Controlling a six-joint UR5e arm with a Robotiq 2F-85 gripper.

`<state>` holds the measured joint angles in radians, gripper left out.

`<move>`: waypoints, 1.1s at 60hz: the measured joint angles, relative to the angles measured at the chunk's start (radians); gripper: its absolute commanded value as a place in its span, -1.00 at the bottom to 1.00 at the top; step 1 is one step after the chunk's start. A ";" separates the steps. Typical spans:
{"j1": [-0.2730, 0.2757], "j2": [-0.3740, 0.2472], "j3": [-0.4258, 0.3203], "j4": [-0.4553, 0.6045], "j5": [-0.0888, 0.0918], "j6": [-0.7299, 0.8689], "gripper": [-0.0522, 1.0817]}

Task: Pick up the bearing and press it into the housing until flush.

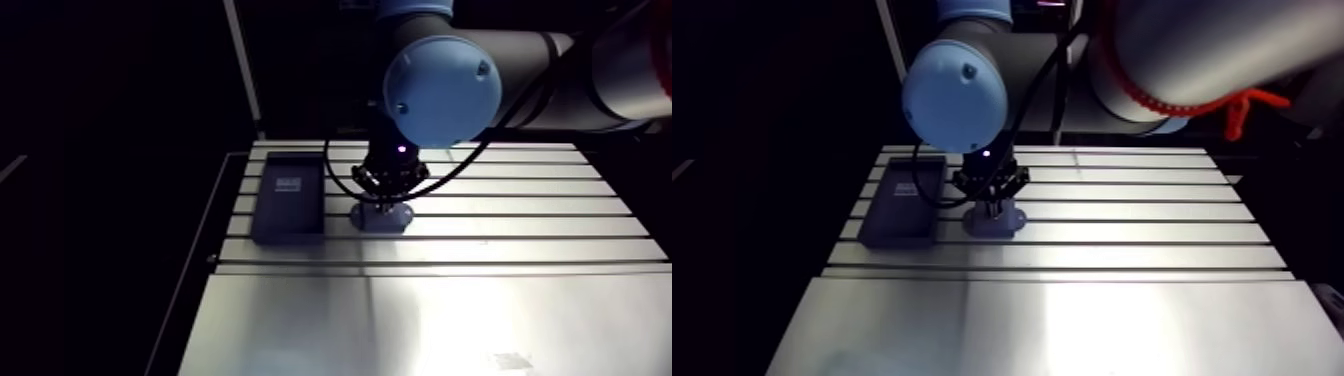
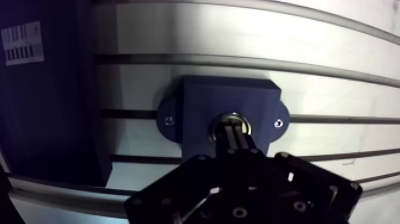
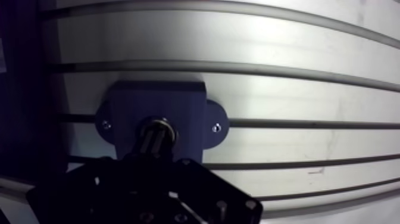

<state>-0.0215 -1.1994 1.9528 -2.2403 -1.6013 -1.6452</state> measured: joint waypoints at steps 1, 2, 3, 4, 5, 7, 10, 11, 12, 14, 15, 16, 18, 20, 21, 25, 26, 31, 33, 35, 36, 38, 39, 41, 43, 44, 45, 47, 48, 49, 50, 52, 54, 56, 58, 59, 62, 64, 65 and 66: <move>0.000 0.000 0.000 0.000 0.000 0.000 0.94; 0.000 0.000 0.000 0.000 0.001 0.000 0.94; 0.000 0.000 0.000 0.000 0.001 0.000 0.94; 0.000 -0.001 0.000 0.000 0.001 0.000 0.94; 0.000 -0.001 -0.001 0.001 0.002 0.000 0.94; 0.001 -0.002 -0.001 0.002 0.002 0.000 0.94; 0.001 -0.004 -0.002 0.003 0.002 0.000 0.94; 0.002 -0.006 -0.004 0.003 0.002 0.000 0.94; 0.002 -0.009 -0.007 0.004 0.002 0.000 0.94; 0.002 -0.013 -0.010 0.006 0.002 0.000 0.94; 0.002 -0.015 -0.011 0.008 0.002 0.000 0.94; 0.002 -0.017 -0.013 0.009 0.001 0.000 0.94; 0.002 -0.019 -0.014 0.012 0.001 0.000 0.94; 0.002 -0.022 -0.016 0.015 0.001 0.000 0.94; 0.002 -0.024 -0.018 0.017 0.000 0.000 0.93; 0.002 -0.032 -0.022 0.023 0.000 0.000 0.93; 0.002 -0.034 -0.023 0.024 -0.001 0.000 0.93; 0.002 -0.043 -0.026 0.032 -0.002 -0.001 0.91; 0.002 -0.045 -0.027 0.036 -0.002 -0.001 0.87; 0.002 -0.048 -0.029 0.039 -0.002 -0.001 0.79; 0.002 -0.050 -0.029 0.042 -0.002 -0.001 0.65; 0.002 -0.053 -0.031 0.046 -0.002 -0.001 0.33; 0.002 -0.054 -0.032 0.050 -0.002 -0.001 0.33; 0.002 -0.057 -0.035 0.057 -0.003 -0.001 -0.11; 0.002 -0.061 -0.038 0.066 -0.003 -0.001 -0.44; 0.002 -0.063 -0.039 0.072 -0.003 -0.001 -0.68; 0.002 -0.065 -0.041 0.078 -0.003 -0.001 -0.68; 0.002 -0.070 -0.046 0.092 -0.003 -0.001 -0.85; 0.002 -0.072 -0.048 0.099 -0.003 -0.001 -0.88; 0.002 -0.075 -0.051 0.107 -0.003 -0.001 -0.88; 0.002 -0.078 -0.054 0.115 -0.004 -0.001 -0.89; 0.002 -0.084 -0.060 0.133 -0.004 -0.001 -0.89; 0.002 -0.090 -0.066 0.152 -0.004 -0.002 -0.89; 0.003 -0.097 -0.074 0.171 -0.004 -0.001 -0.89; 0.003 -0.104 -0.082 0.191 -0.004 -0.002 -0.89; 0.003 -0.107 -0.087 0.202 -0.004 -0.002 -0.89; 0.003 -0.122 -0.104 0.242 -0.003 -0.002 -0.89; 0.003 -0.134 -0.120 0.277 -0.003 -0.001 -0.89; 0.003 -0.137 -0.126 0.290 -0.003 -0.001 -0.89; 0.003 -0.141 -0.131 0.301 -0.002 -0.001 -0.89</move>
<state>-0.0183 -1.3401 1.8222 -1.9393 -1.6038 -1.6465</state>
